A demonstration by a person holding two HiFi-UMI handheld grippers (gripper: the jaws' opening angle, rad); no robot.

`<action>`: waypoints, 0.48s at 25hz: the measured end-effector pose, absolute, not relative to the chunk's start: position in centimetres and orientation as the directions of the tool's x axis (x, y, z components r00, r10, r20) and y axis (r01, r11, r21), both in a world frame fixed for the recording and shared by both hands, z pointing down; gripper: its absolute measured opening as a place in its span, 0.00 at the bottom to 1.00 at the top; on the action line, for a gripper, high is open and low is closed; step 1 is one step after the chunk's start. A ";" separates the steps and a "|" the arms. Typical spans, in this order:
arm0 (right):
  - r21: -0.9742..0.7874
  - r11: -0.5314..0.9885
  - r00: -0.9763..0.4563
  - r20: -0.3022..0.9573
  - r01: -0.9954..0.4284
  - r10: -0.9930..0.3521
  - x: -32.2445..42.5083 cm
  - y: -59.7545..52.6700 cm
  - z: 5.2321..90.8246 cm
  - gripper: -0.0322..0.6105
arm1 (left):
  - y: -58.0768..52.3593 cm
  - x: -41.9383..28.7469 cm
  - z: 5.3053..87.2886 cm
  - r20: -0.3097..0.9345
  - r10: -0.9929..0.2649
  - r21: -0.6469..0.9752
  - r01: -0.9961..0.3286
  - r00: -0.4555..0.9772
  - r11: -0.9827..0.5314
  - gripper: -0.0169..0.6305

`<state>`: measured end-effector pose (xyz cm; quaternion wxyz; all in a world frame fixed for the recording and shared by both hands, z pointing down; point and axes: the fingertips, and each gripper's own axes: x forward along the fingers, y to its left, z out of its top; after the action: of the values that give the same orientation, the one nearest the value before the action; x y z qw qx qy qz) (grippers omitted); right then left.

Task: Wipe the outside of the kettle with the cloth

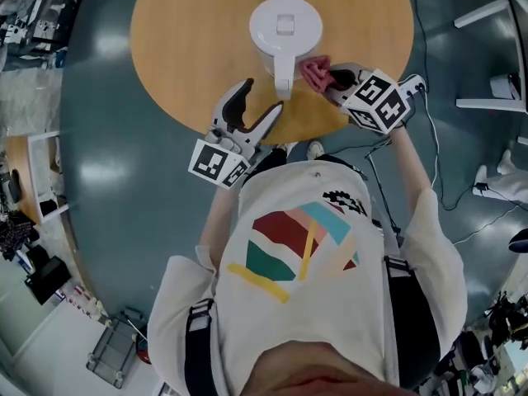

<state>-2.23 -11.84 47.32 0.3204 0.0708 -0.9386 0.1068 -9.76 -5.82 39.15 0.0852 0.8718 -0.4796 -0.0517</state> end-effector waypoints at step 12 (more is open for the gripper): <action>-0.333 0.623 -0.676 0.062 -0.708 -0.734 4.6 -20.2 38.2 0.12 | -13.6 -17.1 36.2 -0.047 -0.958 0.167 -0.943 0.284 -0.288 0.36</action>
<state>4.58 -20.20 38.19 -0.0400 0.4005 -0.9000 0.1674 -17.09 -13.59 36.16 0.0530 0.7994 -0.5945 -0.0690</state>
